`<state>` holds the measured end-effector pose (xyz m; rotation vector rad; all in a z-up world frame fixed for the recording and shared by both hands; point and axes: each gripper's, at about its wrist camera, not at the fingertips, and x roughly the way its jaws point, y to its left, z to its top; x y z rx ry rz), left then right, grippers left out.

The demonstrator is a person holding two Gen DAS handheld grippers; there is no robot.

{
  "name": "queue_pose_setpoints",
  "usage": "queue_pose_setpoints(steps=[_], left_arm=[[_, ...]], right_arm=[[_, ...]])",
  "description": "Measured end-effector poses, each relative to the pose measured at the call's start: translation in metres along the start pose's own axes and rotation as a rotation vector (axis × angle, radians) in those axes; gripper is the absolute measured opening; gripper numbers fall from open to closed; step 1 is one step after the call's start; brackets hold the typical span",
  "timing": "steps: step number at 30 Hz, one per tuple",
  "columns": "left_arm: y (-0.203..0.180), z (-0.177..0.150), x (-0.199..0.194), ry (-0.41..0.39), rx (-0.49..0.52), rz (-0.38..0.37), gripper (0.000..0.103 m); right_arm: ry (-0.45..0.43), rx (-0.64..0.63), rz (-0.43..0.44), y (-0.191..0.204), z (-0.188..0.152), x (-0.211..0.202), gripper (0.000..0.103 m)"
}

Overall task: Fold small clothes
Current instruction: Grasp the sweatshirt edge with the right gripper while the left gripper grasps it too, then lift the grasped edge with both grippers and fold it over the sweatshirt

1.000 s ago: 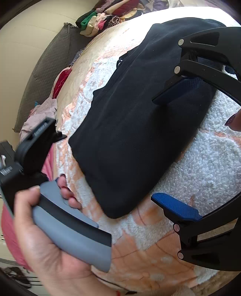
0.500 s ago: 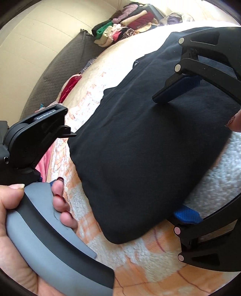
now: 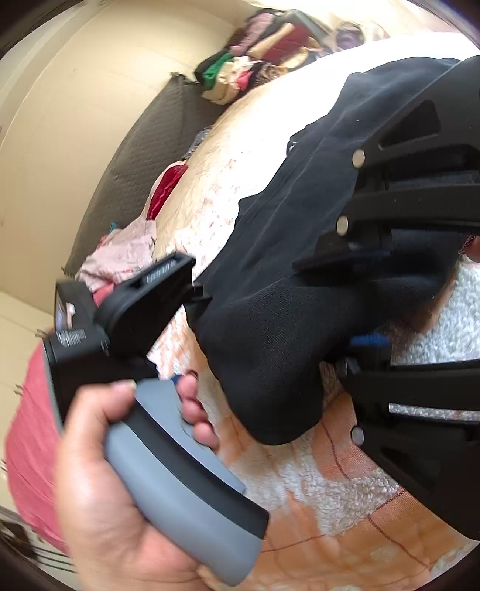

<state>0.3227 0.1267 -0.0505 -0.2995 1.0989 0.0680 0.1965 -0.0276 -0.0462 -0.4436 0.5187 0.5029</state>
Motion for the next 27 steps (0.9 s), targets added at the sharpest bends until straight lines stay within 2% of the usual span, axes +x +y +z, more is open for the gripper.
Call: queue_pose_setpoints(steps=[3, 9, 10, 11, 12, 14, 16, 20, 27], left_arm=[[-0.003, 0.0, -0.002, 0.001, -0.008, -0.027, 0.093], [-0.027, -0.002, -0.012, -0.02, 0.006, -0.15, 0.093], [-0.032, -0.003, -0.013, -0.02, 0.015, -0.158, 0.087], [-0.04, -0.004, -0.014, -0.019, 0.029, -0.171, 0.076], [-0.045, -0.005, -0.015, -0.017, 0.039, -0.187, 0.07], [-0.058, -0.008, -0.016, -0.003, 0.056, -0.236, 0.043], [-0.072, -0.01, -0.019, -0.002, 0.076, -0.268, 0.027], [-0.094, -0.015, -0.033, -0.029, 0.123, -0.264, 0.019], [-0.134, -0.02, -0.06, -0.097, 0.199, -0.278, 0.018]], right_arm=[[-0.016, 0.075, 0.025, -0.011, 0.001, -0.009, 0.019], [-0.064, 0.17, 0.032, -0.031, 0.0, -0.021, 0.017], [-0.07, 0.184, 0.035, -0.033, -0.002, -0.023, 0.017], [-0.076, 0.197, 0.036, -0.036, -0.003, -0.026, 0.017], [-0.082, 0.21, 0.037, -0.039, -0.004, -0.027, 0.016], [-0.09, 0.236, 0.038, -0.045, -0.006, -0.032, 0.016], [-0.097, 0.252, 0.029, -0.048, -0.007, -0.04, 0.015], [-0.119, 0.312, 0.027, -0.062, -0.012, -0.051, 0.014], [-0.162, 0.404, 0.014, -0.082, -0.023, -0.076, 0.014]])
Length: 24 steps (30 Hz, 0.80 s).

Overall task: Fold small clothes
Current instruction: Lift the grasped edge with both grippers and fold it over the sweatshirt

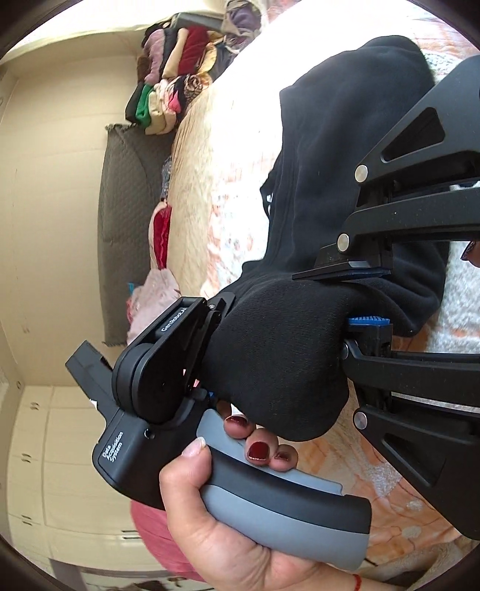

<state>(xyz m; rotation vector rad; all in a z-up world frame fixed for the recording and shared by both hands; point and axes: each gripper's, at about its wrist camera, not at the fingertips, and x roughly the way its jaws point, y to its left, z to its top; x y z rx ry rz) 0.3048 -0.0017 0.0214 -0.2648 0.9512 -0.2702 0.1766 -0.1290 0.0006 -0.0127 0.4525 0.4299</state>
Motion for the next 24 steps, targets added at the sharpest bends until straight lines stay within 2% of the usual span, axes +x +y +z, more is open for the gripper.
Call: queue_pose_setpoints(steps=[10, 24], left_arm=[[-0.049, 0.002, -0.005, -0.04, 0.067, -0.018, 0.018], [-0.096, -0.004, 0.015, -0.041, 0.117, -0.061, 0.017]], right_arm=[[-0.05, 0.068, -0.032, -0.023, -0.004, -0.04, 0.013], [-0.055, 0.149, -0.077, -0.057, -0.016, -0.07, 0.013]])
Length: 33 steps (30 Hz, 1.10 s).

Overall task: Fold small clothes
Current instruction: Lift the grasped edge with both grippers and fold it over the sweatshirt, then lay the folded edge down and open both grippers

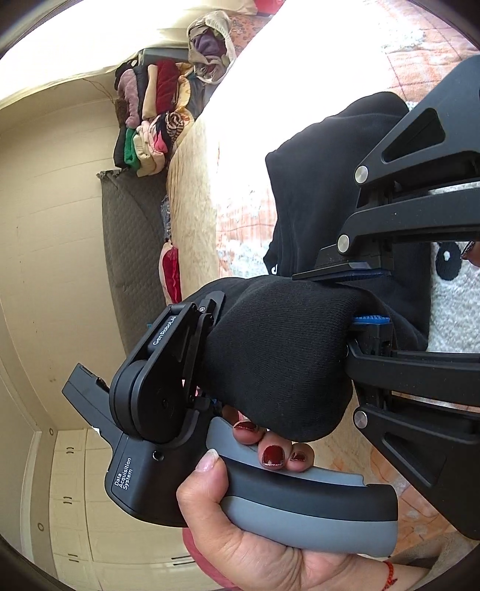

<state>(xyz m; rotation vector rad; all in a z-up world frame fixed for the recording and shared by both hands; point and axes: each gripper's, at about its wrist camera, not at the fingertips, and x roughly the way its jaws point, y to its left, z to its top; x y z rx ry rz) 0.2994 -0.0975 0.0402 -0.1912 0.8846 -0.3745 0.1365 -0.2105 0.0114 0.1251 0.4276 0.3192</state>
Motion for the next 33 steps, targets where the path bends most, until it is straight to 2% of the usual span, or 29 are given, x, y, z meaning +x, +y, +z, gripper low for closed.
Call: queue_pose_setpoints(steps=[12, 15, 17, 18, 22, 24, 26, 29, 33], left_arm=[[-0.026, -0.008, 0.031, 0.034, 0.018, 0.002, 0.019], [-0.032, -0.013, 0.04, 0.048, 0.025, -0.01, 0.028], [-0.038, -0.018, 0.046, 0.055, 0.034, -0.022, 0.039], [-0.041, -0.02, 0.048, 0.058, 0.039, -0.024, 0.041], [-0.053, -0.026, 0.052, 0.061, 0.067, -0.055, 0.07], [-0.057, -0.027, 0.05, 0.058, 0.073, -0.098, 0.072], [-0.057, -0.026, 0.045, 0.041, 0.071, -0.098, 0.072], [-0.044, -0.022, 0.036, 0.021, 0.06, -0.059, 0.072], [-0.011, -0.025, 0.029, 0.032, 0.006, 0.009, 0.072]], right_arm=[[0.046, 0.067, -0.029, -0.019, -0.015, -0.001, 0.013], [0.064, 0.1, -0.034, -0.028, -0.019, 0.0, 0.013], [0.076, 0.13, -0.034, -0.035, -0.021, 0.002, 0.013], [0.083, 0.142, -0.035, -0.038, -0.023, 0.003, 0.013], [0.106, 0.195, -0.044, -0.049, -0.03, 0.007, 0.013], [0.134, 0.245, -0.05, -0.059, -0.034, 0.01, 0.014], [0.157, 0.318, -0.05, -0.071, -0.038, 0.011, 0.016], [0.171, 0.407, -0.051, -0.087, -0.043, 0.009, 0.022], [0.175, 0.453, -0.037, -0.096, -0.038, -0.001, 0.035]])
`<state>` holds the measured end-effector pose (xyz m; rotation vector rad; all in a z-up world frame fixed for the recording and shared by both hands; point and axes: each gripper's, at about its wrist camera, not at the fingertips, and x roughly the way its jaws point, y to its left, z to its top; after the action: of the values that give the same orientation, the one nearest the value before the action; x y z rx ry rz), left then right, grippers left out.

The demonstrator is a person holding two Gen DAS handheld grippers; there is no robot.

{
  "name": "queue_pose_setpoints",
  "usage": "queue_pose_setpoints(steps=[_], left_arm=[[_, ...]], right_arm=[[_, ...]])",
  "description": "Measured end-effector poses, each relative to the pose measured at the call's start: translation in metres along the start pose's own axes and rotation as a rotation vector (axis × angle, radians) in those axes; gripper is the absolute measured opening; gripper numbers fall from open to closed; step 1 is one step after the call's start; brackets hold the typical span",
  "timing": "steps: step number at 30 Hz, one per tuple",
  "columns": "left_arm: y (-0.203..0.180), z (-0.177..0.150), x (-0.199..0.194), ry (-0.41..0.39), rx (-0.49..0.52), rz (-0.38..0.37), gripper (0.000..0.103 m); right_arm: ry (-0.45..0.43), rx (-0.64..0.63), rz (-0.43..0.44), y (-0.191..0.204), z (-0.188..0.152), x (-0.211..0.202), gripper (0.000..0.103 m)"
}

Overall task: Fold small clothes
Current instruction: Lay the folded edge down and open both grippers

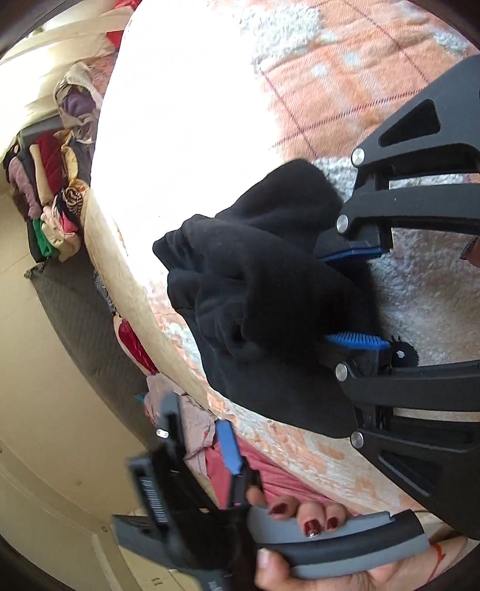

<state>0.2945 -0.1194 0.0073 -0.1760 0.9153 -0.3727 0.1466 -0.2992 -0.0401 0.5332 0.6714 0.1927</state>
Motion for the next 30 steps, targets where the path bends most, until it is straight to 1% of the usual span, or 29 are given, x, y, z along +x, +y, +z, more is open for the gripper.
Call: queue_pose_setpoints(steps=[1, 3, 6, 7, 8, 9, 11, 12, 13, 14, 15, 17, 19, 20, 21, 23, 24, 27, 28, 30], left_arm=[[0.006, -0.003, -0.001, 0.004, -0.005, 0.021, 0.072], [0.017, -0.01, -0.002, 0.021, -0.013, 0.054, 0.072], [0.031, -0.022, -0.003, 0.052, -0.036, 0.07, 0.072], [0.035, -0.026, -0.002, 0.065, -0.044, 0.078, 0.072], [0.035, -0.029, -0.001, 0.077, -0.043, 0.079, 0.072], [0.035, -0.031, 0.001, 0.086, -0.039, 0.078, 0.072], [0.032, -0.036, 0.003, 0.103, -0.022, 0.084, 0.072], [0.03, -0.038, 0.004, 0.11, -0.013, 0.087, 0.072], [0.029, -0.039, 0.006, 0.117, -0.007, 0.087, 0.072], [0.027, -0.041, 0.008, 0.127, -0.001, 0.083, 0.072], [0.026, -0.043, 0.01, 0.137, 0.001, 0.078, 0.072], [0.022, -0.048, 0.015, 0.158, 0.013, 0.075, 0.072], [0.016, -0.051, 0.014, 0.153, 0.041, 0.088, 0.072], [0.014, -0.052, 0.013, 0.15, 0.052, 0.092, 0.072], [0.013, -0.053, 0.012, 0.148, 0.06, 0.092, 0.072], [0.011, -0.057, 0.013, 0.156, 0.068, 0.086, 0.073], [0.011, -0.058, 0.015, 0.164, 0.069, 0.081, 0.073], [0.008, -0.061, 0.018, 0.171, 0.071, 0.079, 0.073], [0.007, -0.061, 0.017, 0.168, 0.078, 0.084, 0.073], [0.007, -0.061, 0.015, 0.163, 0.085, 0.089, 0.073]], right_arm=[[-0.007, 0.008, 0.007, -0.002, 0.004, -0.003, 0.038], [-0.015, 0.017, 0.02, -0.004, 0.009, -0.008, 0.06], [-0.034, 0.02, -0.007, -0.006, 0.021, -0.012, 0.068], [-0.02, 0.021, -0.006, -0.009, 0.025, -0.009, 0.07], [0.011, 0.021, -0.004, -0.012, 0.032, -0.004, 0.078], [0.037, 0.029, -0.015, -0.014, 0.035, 0.003, 0.079], [0.052, 0.055, -0.011, -0.018, 0.04, 0.011, 0.079], [0.068, 0.066, -0.005, -0.021, 0.042, 0.017, 0.076], [0.076, 0.067, 0.004, -0.022, 0.043, 0.02, 0.071], [0.084, 0.056, 0.019, -0.022, 0.045, 0.023, 0.046], [0.089, 0.04, 0.03, -0.022, 0.047, 0.024, 0.029], [0.081, 0.031, 0.061, -0.018, 0.048, 0.017, 0.025], [0.057, 0.027, 0.089, -0.017, 0.054, 0.008, 0.024], [0.044, 0.027, 0.09, -0.021, 0.054, 0.004, 0.024], [0.048, 0.028, 0.073, -0.024, 0.051, 0.005, 0.024], [0.097, 0.026, 0.006, -0.035, 0.039, 0.017, 0.024], [0.114, 0.032, -0.008, -0.04, 0.033, 0.024, 0.024], [0.087, 0.069, 0.008, -0.048, 0.026, 0.023, 0.024], [0.08, 0.081, 0.0, -0.047, 0.025, 0.021, 0.025], [0.071, 0.062, -0.023, -0.042, 0.025, 0.019, 0.029]])
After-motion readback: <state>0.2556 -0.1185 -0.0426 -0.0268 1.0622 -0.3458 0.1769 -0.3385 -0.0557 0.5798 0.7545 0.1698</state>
